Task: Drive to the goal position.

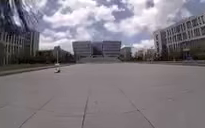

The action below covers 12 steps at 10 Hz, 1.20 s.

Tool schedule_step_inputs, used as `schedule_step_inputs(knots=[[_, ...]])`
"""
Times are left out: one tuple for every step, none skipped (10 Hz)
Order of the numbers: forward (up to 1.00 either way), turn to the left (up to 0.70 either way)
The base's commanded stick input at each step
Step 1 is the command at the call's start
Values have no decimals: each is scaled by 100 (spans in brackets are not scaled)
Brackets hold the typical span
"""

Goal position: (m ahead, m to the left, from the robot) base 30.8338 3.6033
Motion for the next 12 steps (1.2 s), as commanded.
schedule_step_inputs(knots=[[70,0],[70,0],[70,0],[70,0],[70,0],[70,0],[70,0],[70,0],[70,0],[70,0],[70,0],[70,0]])
